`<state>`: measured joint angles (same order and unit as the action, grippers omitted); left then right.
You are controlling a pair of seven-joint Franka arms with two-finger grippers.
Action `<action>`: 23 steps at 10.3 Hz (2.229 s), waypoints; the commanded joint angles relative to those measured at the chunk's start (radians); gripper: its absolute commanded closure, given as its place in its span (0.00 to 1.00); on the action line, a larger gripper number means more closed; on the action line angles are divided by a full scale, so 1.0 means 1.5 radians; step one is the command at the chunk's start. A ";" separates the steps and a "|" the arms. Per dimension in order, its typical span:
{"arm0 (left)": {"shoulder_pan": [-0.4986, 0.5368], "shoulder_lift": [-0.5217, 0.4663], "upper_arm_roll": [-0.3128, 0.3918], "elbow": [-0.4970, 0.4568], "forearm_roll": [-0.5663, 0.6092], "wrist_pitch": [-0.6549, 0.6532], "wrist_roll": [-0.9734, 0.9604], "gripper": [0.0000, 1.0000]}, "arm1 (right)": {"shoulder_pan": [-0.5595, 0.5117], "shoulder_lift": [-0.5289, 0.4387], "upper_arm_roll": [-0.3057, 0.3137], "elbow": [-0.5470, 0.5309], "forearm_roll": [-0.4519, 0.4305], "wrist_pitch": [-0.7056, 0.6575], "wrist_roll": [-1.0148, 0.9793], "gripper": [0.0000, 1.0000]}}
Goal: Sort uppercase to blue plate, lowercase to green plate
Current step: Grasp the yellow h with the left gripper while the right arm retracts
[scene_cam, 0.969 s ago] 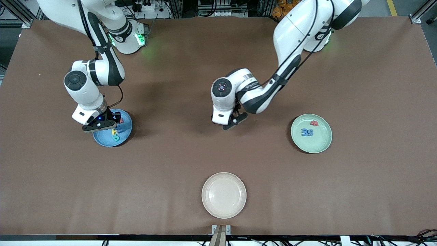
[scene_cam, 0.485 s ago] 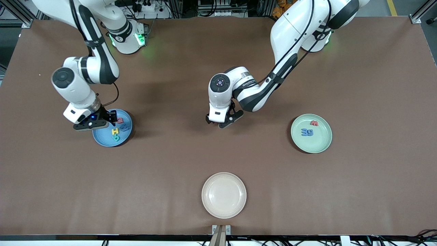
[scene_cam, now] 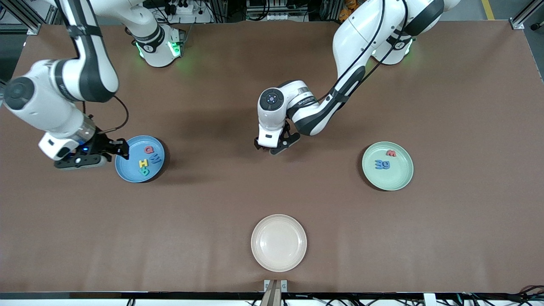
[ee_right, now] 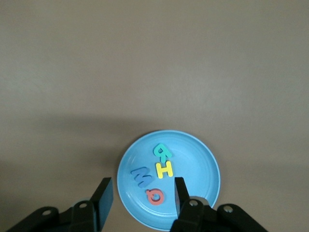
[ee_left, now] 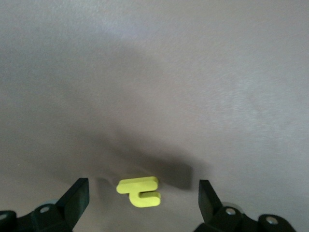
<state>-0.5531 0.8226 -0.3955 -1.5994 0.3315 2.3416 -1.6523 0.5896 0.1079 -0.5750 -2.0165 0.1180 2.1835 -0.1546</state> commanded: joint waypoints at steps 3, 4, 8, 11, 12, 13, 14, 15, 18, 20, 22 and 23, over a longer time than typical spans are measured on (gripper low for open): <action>-0.007 -0.006 0.009 -0.015 -0.003 0.017 -0.034 0.00 | -0.086 0.010 0.066 0.139 0.012 -0.130 -0.003 0.41; -0.007 -0.007 0.009 -0.015 -0.003 0.022 -0.046 0.00 | -0.124 0.010 0.103 0.161 0.010 -0.147 -0.003 0.41; -0.008 -0.009 0.009 -0.029 0.018 0.028 -0.101 0.00 | -0.243 0.011 0.217 0.257 0.007 -0.224 -0.002 0.41; -0.006 -0.016 0.008 -0.047 0.061 0.038 -0.138 0.00 | -0.254 0.012 0.219 0.318 0.006 -0.277 -0.003 0.40; -0.006 -0.019 0.008 -0.046 0.061 0.038 -0.139 0.00 | -0.257 0.012 0.227 0.337 0.005 -0.298 -0.002 0.40; -0.006 -0.022 0.006 -0.045 0.061 0.038 -0.142 0.00 | -0.258 0.012 0.229 0.356 0.005 -0.315 -0.002 0.40; -0.006 -0.026 0.005 -0.045 0.061 0.038 -0.142 0.00 | -0.263 0.012 0.230 0.369 0.008 -0.331 -0.002 0.40; -0.006 -0.026 0.005 -0.043 0.061 0.038 -0.143 0.00 | -0.269 0.012 0.236 0.378 0.008 -0.343 -0.002 0.40; -0.007 -0.026 0.004 -0.041 0.061 0.038 -0.147 0.00 | -0.276 0.012 0.243 0.405 0.011 -0.378 -0.002 0.40; -0.008 -0.024 0.004 -0.041 0.062 0.038 -0.147 0.00 | -0.303 0.011 0.277 0.434 0.009 -0.417 -0.002 0.37; -0.009 -0.022 0.004 -0.041 0.062 0.039 -0.147 0.00 | -0.316 0.004 0.293 0.462 0.006 -0.455 -0.002 0.37; -0.012 -0.021 0.004 -0.041 0.062 0.039 -0.147 0.00 | -0.329 0.004 0.307 0.488 0.005 -0.482 -0.002 0.36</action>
<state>-0.5583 0.8075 -0.3957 -1.6447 0.3977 2.3922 -1.8360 0.1434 0.1094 -0.1590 -1.3514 0.1180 1.5196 -0.1548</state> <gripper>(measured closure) 0.000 0.361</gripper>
